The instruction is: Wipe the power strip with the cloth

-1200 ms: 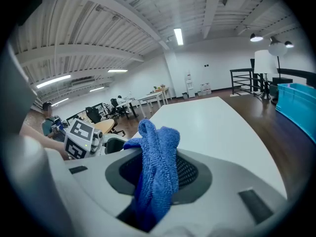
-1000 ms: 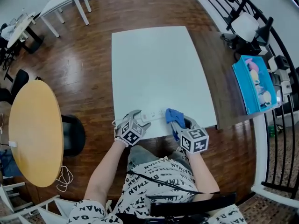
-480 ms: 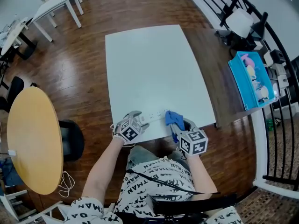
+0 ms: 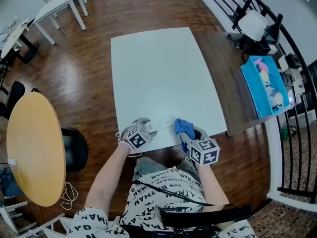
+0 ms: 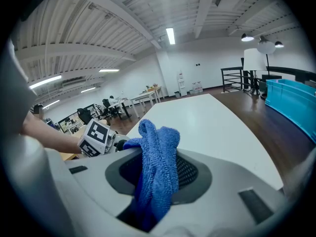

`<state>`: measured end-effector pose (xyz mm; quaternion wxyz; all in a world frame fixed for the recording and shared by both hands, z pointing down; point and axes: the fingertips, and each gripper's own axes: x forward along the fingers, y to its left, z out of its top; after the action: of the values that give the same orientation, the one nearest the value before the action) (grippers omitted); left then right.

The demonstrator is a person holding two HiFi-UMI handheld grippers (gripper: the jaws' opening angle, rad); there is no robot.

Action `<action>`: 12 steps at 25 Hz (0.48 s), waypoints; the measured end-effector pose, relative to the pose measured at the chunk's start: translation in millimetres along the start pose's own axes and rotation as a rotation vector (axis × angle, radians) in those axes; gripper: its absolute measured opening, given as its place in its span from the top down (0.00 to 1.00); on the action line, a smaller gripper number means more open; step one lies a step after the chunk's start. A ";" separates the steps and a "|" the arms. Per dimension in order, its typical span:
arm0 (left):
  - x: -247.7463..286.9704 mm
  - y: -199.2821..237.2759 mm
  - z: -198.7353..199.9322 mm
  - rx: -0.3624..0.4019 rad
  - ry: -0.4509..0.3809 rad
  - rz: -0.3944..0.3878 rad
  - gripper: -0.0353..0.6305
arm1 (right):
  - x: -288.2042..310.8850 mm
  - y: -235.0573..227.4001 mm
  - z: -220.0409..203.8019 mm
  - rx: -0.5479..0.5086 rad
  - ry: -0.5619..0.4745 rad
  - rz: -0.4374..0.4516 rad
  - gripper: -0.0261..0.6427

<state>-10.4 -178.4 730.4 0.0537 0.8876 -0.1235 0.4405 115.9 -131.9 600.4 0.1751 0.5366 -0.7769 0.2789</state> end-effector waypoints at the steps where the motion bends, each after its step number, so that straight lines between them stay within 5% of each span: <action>1: -2.6 0.9 2.7 -0.001 -0.013 0.018 0.51 | -0.3 0.6 1.1 -0.013 0.004 0.008 0.76; 12: -71.7 -9.3 42.7 0.031 -0.096 0.233 0.52 | 5.6 62.6 31.8 -0.281 0.087 0.337 0.76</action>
<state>-16.8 -165.8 647.7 -0.0177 0.8881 -0.2213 0.4025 56.4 -139.0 563.4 0.2324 0.3570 -0.8786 0.2159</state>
